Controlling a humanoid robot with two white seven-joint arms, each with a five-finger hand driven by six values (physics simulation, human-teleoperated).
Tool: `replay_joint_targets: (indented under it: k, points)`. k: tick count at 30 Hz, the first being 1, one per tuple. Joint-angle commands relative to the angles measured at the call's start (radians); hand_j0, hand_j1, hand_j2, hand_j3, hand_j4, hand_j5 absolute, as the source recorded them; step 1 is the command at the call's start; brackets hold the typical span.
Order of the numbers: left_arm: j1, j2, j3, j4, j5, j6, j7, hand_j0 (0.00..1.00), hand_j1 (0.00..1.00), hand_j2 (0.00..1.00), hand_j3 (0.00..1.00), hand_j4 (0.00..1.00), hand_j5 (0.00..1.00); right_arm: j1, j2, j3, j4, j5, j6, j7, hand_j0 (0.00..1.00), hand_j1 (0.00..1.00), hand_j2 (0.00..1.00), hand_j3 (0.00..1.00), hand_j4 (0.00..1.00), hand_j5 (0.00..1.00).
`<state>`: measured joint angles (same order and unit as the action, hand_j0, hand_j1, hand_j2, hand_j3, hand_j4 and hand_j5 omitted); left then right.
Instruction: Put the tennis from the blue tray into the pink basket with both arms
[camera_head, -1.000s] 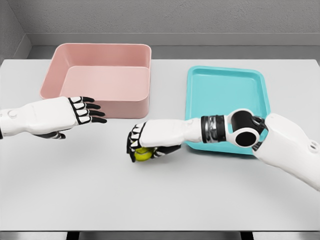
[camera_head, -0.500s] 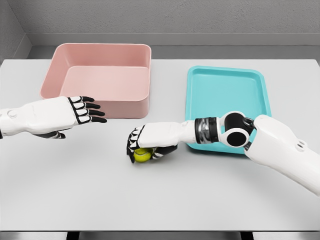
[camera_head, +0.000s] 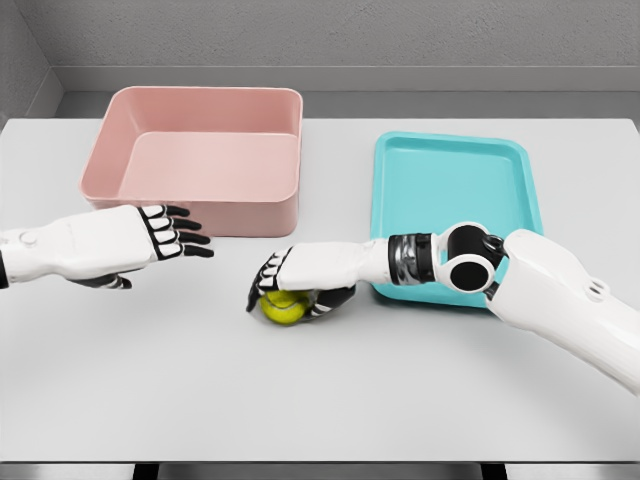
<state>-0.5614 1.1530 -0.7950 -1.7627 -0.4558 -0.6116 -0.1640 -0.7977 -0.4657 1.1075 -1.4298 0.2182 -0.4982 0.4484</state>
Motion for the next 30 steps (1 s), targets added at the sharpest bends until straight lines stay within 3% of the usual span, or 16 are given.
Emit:
replay_joint_targets:
  k: [1,3,4,6,8,11,13,15,18,20,21,22,24,28,30]
  points:
    - [0.0,0.001,-0.007,0.0,0.013,0.001,0.0,1.0,1.0,1.0,1.0,1.0,1.0,0.0,0.002,0.0,0.005,-0.007,0.01,-0.002,1.0,1.0,1.0,1.0,1.0,1.0]
    - [0.0,0.001,-0.009,-0.001,0.013,0.001,-0.002,1.0,1.0,1.0,1.0,1.0,1.0,0.0,0.002,-0.002,0.005,-0.007,0.01,-0.002,1.0,1.0,1.0,1.0,1.0,1.0]
    - [0.0,0.001,-0.012,0.0,0.008,0.001,-0.038,1.0,1.0,1.0,1.0,1.0,1.0,0.0,0.002,-0.002,0.005,-0.007,0.01,-0.002,1.0,1.0,1.0,1.0,1.0,1.0]
    - [0.002,-0.004,-0.027,0.0,0.005,0.001,-0.204,1.0,1.0,1.0,1.0,1.0,1.0,-0.002,-0.002,-0.006,0.0,-0.008,0.004,-0.002,1.0,1.0,1.0,1.0,1.0,1.0]
    - [0.002,-0.002,-0.027,0.0,0.003,0.001,-0.212,1.0,1.0,1.0,1.0,1.0,1.0,-0.015,-0.024,-0.012,-0.012,-0.01,-0.006,-0.002,1.0,1.0,1.0,1.0,1.0,1.0]
    - [-0.002,-0.01,-0.023,-0.001,-0.041,0.001,-0.233,1.0,1.0,1.0,1.0,1.0,1.0,-0.018,-0.168,-0.041,-0.1,-0.014,-0.033,-0.005,1.0,1.0,1.0,1.0,1.0,1.0]
    - [-0.009,-0.041,-0.023,-0.001,-0.041,0.001,-0.224,1.0,1.0,1.0,1.0,1.0,1.0,-0.015,-0.257,-0.083,-0.113,-0.016,-0.113,-0.007,1.0,1.0,1.0,1.0,1.0,1.0]
    - [-0.014,-0.052,-0.02,-0.001,-0.037,0.001,-0.224,1.0,1.0,1.0,1.0,1.0,1.0,-0.011,-0.337,-0.13,-0.113,-0.016,-0.113,-0.007,1.0,1.0,1.0,1.0,1.0,1.0]
    - [-0.031,-0.111,-0.02,-0.001,0.029,0.001,-0.223,1.0,1.0,1.0,1.0,1.0,1.0,0.0,-0.413,-0.261,-0.104,-0.016,-0.113,0.0,1.0,1.0,1.0,1.0,1.0,1.0]
    - [-0.031,-0.174,-0.026,-0.003,0.055,0.001,-0.21,1.0,1.0,1.0,1.0,1.0,1.0,0.002,-0.426,-0.308,-0.08,-0.016,-0.113,-0.01,1.0,1.0,1.0,1.0,1.0,1.0]
    - [-0.032,-0.21,-0.029,-0.001,0.054,0.001,-0.21,1.0,1.0,1.0,1.0,1.0,1.0,0.002,-0.426,-0.325,-0.06,-0.016,-0.113,-0.059,1.0,1.0,1.0,1.0,1.0,1.0]
    - [-0.057,-0.245,-0.061,-0.001,0.051,0.001,-0.21,1.0,1.0,1.0,1.0,1.0,1.0,0.032,-0.427,-0.328,0.0,-0.016,-0.113,-0.164,1.0,1.0,1.0,1.0,1.0,1.0]
    - [-0.123,-0.266,-0.112,-0.003,0.049,0.001,-0.212,1.0,1.0,1.0,1.0,1.0,1.0,0.044,-0.427,-0.327,0.043,-0.016,-0.113,-0.315,1.0,1.0,1.0,1.0,1.0,1.0]
    - [-0.21,-0.323,-0.182,-0.001,0.049,0.001,-0.21,1.0,1.0,1.0,1.0,1.0,1.0,0.071,-0.481,-0.33,0.068,-0.016,-0.113,-0.32,1.0,1.0,1.0,1.0,1.0,1.0]
    - [-0.241,-0.325,-0.239,-0.001,0.051,0.001,-0.218,1.0,1.0,1.0,1.0,1.0,1.0,0.074,-0.475,-0.327,0.068,-0.014,-0.113,-0.318,1.0,1.0,1.0,1.0,1.0,1.0]
